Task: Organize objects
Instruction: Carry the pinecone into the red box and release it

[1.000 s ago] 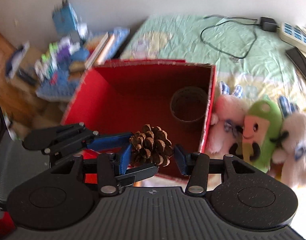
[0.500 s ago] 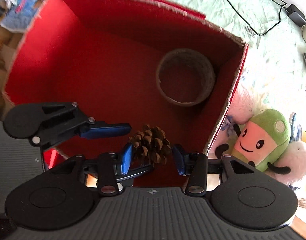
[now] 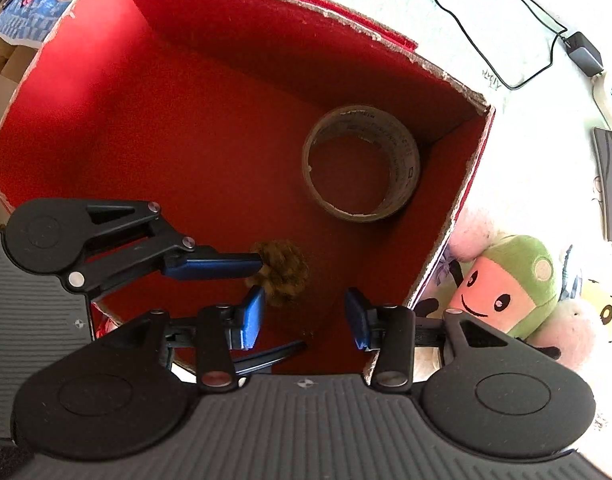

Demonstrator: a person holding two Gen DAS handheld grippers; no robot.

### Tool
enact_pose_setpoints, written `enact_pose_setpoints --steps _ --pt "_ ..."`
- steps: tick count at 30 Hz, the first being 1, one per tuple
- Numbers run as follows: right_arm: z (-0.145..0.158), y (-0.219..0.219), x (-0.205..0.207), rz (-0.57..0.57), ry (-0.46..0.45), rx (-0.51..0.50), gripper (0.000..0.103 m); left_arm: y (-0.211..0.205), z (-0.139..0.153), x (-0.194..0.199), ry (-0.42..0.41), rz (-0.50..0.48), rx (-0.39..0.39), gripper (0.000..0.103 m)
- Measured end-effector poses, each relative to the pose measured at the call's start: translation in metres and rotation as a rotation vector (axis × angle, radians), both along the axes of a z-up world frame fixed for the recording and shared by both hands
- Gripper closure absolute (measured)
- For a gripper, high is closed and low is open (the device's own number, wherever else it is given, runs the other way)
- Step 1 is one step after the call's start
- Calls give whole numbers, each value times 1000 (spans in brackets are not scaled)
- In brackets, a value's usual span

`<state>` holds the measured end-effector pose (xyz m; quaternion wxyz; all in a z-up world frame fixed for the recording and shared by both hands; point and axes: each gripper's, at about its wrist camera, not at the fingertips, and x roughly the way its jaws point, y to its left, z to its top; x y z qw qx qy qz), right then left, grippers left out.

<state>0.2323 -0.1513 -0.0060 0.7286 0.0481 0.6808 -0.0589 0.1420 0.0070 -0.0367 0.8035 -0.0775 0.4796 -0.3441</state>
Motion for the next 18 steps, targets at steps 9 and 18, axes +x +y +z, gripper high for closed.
enact_pose_setpoints --steps 9,18 --pt "7 -9 -12 54 -136 34 56 20 14 -7 -58 62 67 53" --pt "12 -3 -30 112 -283 63 52 34 44 -34 -190 107 167 53"
